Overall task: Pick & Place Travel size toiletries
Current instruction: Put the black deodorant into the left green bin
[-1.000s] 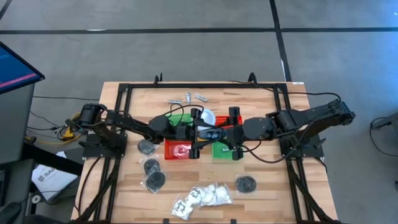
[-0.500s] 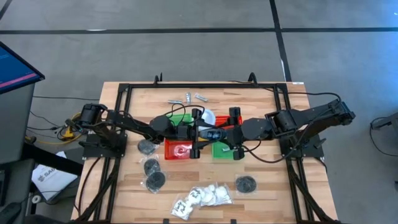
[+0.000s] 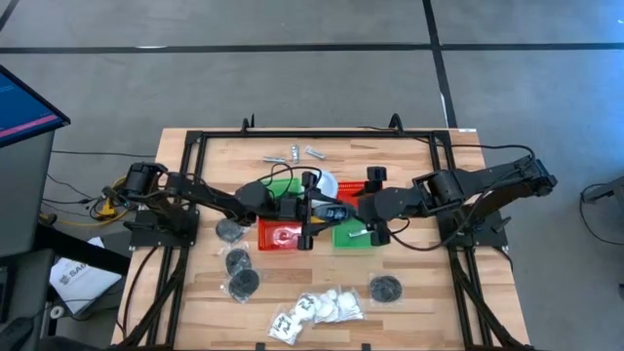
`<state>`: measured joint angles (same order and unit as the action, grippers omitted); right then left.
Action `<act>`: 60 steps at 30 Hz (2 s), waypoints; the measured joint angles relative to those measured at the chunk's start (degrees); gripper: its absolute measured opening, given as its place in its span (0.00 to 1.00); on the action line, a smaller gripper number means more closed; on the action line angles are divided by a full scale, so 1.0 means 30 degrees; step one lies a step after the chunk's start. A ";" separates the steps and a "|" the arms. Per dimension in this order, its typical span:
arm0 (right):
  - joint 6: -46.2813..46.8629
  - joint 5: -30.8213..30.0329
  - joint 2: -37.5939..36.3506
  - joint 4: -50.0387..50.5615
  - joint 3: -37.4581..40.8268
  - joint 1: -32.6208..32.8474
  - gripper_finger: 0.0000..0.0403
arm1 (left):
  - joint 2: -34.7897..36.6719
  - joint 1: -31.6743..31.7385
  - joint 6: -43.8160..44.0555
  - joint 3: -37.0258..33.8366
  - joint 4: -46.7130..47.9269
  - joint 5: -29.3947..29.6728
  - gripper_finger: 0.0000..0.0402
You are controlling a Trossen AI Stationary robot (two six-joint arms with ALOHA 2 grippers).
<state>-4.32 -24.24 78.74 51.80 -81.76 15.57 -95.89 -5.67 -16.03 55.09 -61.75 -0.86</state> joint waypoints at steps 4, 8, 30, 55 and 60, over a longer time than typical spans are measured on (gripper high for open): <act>0.1255 -0.0002 0.0000 0.1074 0.0000 -0.0019 0.55 | 0.1230 0.0007 -0.0019 -0.0505 0.2090 0.1724 0.49; 0.1958 0.0020 0.0000 0.1364 0.0000 0.0002 0.54 | 0.3236 0.0014 0.0266 -0.1359 0.4344 0.3075 0.49; 0.2829 0.0063 0.0000 0.1470 0.1851 0.0002 0.47 | 1.0890 0.0317 0.3997 -0.7205 1.0282 1.0442 0.49; 0.2970 0.0063 0.0000 0.1431 0.1851 0.0002 0.44 | 0.6538 0.3596 1.0046 -0.8012 1.4609 1.0337 0.49; 0.2975 0.0063 0.0000 0.1431 0.1851 0.0002 0.44 | 0.5390 0.4163 1.0878 -0.8011 1.4593 0.9992 0.49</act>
<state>4.60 -24.05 78.74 56.10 -76.20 15.57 -79.72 6.82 16.60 31.05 -17.97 29.12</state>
